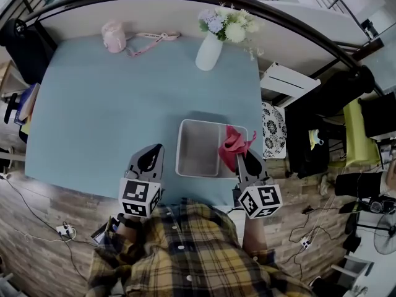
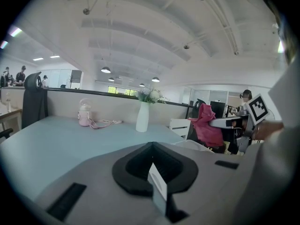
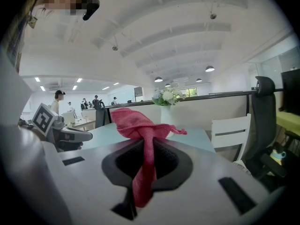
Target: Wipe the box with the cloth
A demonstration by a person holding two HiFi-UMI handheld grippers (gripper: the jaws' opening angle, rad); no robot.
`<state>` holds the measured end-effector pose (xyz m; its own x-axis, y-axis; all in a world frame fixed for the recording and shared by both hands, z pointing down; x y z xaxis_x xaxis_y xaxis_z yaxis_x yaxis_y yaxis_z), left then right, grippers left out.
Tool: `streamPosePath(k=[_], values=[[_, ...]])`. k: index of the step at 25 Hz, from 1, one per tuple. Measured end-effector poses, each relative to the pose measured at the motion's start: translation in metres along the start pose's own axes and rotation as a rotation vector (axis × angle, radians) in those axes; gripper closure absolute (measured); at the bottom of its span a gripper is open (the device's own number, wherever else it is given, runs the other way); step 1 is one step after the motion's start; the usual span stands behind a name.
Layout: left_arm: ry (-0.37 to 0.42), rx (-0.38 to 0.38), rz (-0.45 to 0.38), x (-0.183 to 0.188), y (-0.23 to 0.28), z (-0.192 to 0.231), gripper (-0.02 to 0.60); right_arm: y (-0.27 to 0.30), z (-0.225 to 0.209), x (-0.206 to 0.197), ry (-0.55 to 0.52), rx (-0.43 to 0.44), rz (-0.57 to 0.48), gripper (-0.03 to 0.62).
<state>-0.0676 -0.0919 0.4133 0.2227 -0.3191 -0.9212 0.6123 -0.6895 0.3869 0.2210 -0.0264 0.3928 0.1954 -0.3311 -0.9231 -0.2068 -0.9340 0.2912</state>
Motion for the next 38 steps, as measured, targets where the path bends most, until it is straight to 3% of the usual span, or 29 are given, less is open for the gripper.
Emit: streamPosePath(k=[38], values=[[0.0,0.002,0.003,0.0006,0.0076,-0.0007,0.588,0.0043,-0.0078,-0.0031,-0.022,-0.012,0.034,0.549]])
Point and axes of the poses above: the fingertips, and each gripper's own axes: y forward along the fingers, z to its left, x out of its top, the point moved 8 cm from there along -y, backward along the fingers, and after that the axes turned 8 degrees about y, right-handed, at the moved point
